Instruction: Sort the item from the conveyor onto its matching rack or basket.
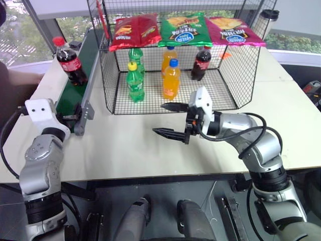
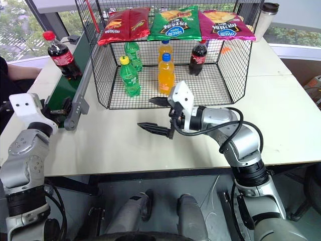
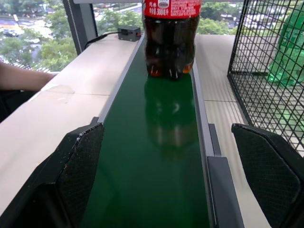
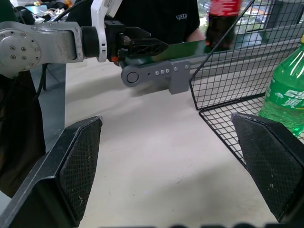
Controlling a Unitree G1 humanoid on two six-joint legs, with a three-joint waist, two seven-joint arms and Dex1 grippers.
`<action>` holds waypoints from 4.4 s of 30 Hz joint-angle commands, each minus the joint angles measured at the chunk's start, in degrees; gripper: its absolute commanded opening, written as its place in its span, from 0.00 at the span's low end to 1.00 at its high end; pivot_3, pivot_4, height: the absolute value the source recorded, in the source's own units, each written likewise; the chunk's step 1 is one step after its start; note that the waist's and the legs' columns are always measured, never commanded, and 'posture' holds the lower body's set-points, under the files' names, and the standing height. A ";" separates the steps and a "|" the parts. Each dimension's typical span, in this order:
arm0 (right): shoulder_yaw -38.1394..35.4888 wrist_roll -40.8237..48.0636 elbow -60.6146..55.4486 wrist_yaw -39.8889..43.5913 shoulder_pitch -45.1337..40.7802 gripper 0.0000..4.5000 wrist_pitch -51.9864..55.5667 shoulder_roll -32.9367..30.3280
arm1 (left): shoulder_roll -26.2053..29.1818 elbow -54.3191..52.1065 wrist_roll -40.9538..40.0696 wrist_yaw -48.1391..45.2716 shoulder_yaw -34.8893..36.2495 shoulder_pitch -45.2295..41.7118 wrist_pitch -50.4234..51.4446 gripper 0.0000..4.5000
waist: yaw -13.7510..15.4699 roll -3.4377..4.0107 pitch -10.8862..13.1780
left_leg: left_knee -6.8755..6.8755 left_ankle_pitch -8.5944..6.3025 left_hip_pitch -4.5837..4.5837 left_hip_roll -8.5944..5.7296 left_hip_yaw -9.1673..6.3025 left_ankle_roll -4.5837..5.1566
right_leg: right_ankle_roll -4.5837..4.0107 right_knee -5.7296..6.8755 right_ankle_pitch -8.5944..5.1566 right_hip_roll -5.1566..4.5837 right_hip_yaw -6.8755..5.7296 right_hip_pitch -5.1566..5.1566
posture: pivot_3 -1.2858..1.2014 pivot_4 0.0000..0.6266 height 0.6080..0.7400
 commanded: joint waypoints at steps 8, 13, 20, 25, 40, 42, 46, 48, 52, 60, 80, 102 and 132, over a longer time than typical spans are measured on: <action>-0.53 -0.24 -1.18 -1.45 -0.31 1.00 -1.34 0.57 | 0.61 2.50 3.08 2.70 -0.56 -2.48 -4.90 1.00 | 0.04 0.00 0.00 | 0.00 0.00 0.00 0.00 0.00 0.00 | 0.00 -0.01 0.00 -0.01 0.00 0.00 | 0.52 0.24 0.98; -0.65 0.17 -1.87 -1.98 -0.14 1.00 -1.09 0.60 | 0.35 2.32 2.44 2.03 -0.97 -3.04 -4.65 1.00 | -0.01 0.00 0.00 | -0.01 0.00 0.00 0.00 0.00 0.00 | 0.00 -0.01 0.00 0.00 0.00 0.00 | 0.52 0.24 0.98; -0.72 -0.01 -1.97 -2.27 0.39 1.00 -1.07 0.03 | 0.58 2.89 2.45 1.73 -1.29 -3.13 -5.26 1.00 | -0.01 0.00 0.00 | -0.01 0.00 0.00 0.00 0.00 0.00 | 0.00 -0.01 0.00 0.00 0.00 -0.01 | 0.52 0.24 0.98; -0.89 -0.14 -1.65 -2.31 0.18 1.00 -1.04 -0.32 | -0.32 2.84 -0.18 -0.89 -0.78 -3.61 -8.30 0.72 | 0.10 0.00 0.00 | -0.01 0.00 -0.01 0.00 0.00 0.00 | 0.00 -0.01 0.00 -0.01 0.00 -0.01 | 0.52 0.24 0.98; -5.65 3.59 -0.79 -4.19 -2.97 1.00 1.13 0.55 | 6.06 -1.93 -12.23 -17.97 -10.17 -8.58 -0.46 0.65 | -0.06 -0.22 0.08 | -0.03 0.00 -0.05 -0.03 0.01 0.00 | 0.01 -0.02 0.01 0.06 -0.03 -0.03 | 0.52 0.24 0.98; -6.80 4.22 -0.21 -5.39 -3.85 1.00 1.47 1.07 | 6.57 -2.37 -11.91 -21.85 -14.45 -8.02 0.04 0.65 | -0.04 -0.23 0.08 | -0.03 0.00 -0.05 -0.03 0.00 0.00 | 0.00 -0.03 0.00 0.05 -0.02 -0.02 | 0.52 0.24 0.98; -7.55 4.43 0.27 -6.86 -4.78 1.00 2.10 1.51 | 5.75 -1.65 -10.05 -27.80 -22.63 -8.68 -1.03 0.65 | -0.07 -0.21 0.09 | -0.05 0.00 -0.06 -0.01 -0.01 0.00 | -0.02 -0.02 0.00 0.00 -0.01 -0.05 | 0.52 0.24 0.98; -7.28 4.13 0.35 -7.00 -4.80 1.00 2.14 1.31 | 5.10 -0.19 -8.60 -29.86 -25.57 -9.62 -2.68 0.65 | -0.06 -0.21 0.09 | -0.06 0.00 -0.06 0.00 0.00 0.00 | -0.02 -0.03 0.00 -0.01 0.00 -0.06 | 0.52 0.24 0.98; -7.02 3.87 0.67 -7.07 -4.93 1.00 2.11 1.15 | 3.51 2.64 -6.15 -33.51 -30.02 -11.88 -5.41 0.65 | -0.12 -0.21 0.09 | -0.08 0.00 -0.06 0.00 0.00 0.00 | -0.02 -0.03 0.00 -0.01 0.00 -0.07 | 0.52 0.24 0.98; -6.73 3.65 0.47 -7.35 -4.86 1.00 2.44 0.95 | -0.84 5.94 -3.66 -39.06 -35.93 -15.85 -8.70 0.65 | -0.19 -0.20 0.09 | -0.10 0.01 -0.09 -0.01 0.01 0.01 | -0.01 -0.11 0.00 -0.03 0.00 -0.06 | 0.52 0.24 0.98; -5.98 3.51 1.01 -6.75 -4.50 0.25 2.20 0.72 | -4.77 5.56 -1.70 -39.92 -37.06 -16.16 -9.29 0.65 | -0.08 -0.18 0.10 | -0.11 0.06 -0.08 -0.01 -0.01 0.11 | 0.00 -0.06 0.00 0.00 -0.01 -0.08 | 0.52 0.24 0.98; -8.50 1.87 3.85 -9.89 -5.97 0.25 1.17 0.82 | 0.13 2.33 -2.18 -42.50 -35.92 -12.18 -4.91 0.98 | -0.23 -0.17 0.10 | -0.11 0.07 -0.06 -0.01 0.00 0.11 | 0.00 -0.06 0.00 0.00 -0.01 -0.08 | 0.52 0.24 0.98; -16.56 -16.16 46.59 -29.28 -22.06 0.25 -24.44 3.66 | -6.58 1.38 4.49 -25.18 -32.56 -6.21 -11.09 0.98 | -0.19 -0.10 0.14 | -0.12 0.12 -0.04 -0.04 0.08 0.17 | 0.18 -0.01 0.11 0.09 0.01 -0.08 | 0.52 0.24 0.98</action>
